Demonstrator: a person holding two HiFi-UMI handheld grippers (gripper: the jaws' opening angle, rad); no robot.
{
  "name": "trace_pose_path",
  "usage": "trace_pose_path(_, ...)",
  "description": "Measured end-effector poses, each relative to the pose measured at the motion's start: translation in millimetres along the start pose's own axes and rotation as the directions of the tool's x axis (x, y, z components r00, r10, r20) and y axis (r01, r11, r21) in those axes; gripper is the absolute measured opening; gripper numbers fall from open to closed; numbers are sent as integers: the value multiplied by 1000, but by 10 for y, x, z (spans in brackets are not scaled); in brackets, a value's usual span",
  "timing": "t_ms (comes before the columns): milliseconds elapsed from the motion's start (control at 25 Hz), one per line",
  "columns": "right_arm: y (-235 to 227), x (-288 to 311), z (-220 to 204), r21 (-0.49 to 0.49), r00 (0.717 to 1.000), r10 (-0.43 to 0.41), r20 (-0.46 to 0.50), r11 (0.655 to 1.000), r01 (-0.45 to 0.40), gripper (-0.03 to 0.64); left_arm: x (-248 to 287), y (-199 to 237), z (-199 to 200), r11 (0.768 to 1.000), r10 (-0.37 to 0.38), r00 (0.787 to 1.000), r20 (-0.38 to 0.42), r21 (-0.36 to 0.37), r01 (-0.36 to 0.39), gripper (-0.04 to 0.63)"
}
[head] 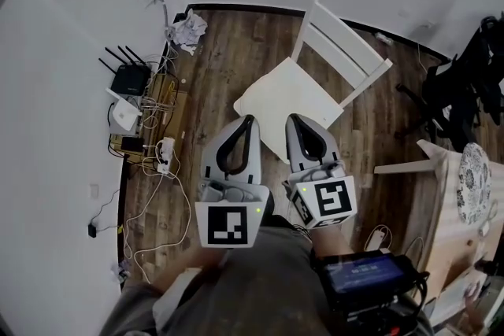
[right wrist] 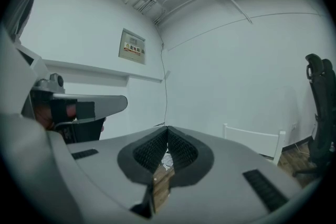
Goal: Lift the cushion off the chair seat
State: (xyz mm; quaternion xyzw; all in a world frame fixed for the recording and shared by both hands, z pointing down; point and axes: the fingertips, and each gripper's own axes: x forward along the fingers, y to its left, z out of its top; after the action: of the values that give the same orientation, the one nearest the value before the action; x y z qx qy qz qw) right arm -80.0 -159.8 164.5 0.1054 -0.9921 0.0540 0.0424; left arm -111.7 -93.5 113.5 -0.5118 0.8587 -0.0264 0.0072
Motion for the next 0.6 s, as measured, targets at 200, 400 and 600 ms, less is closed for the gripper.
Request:
trace_pose_path(200,-38,241,38,-10,1000,-25,-5,1000,25,8,192,156,-45,1000,-18,1000,-3,-7,18,6)
trace_pose_path(400,-68,509,-48,-2,995,-96,-40,995,96,8,423,324,-177,995,-89,996,-8,-48,88,6)
trace_pose_path(600,17,800,-123,1,987,-155,-47,988,156,8,618,609,-328,980,-187,982,-10,-65,186,6)
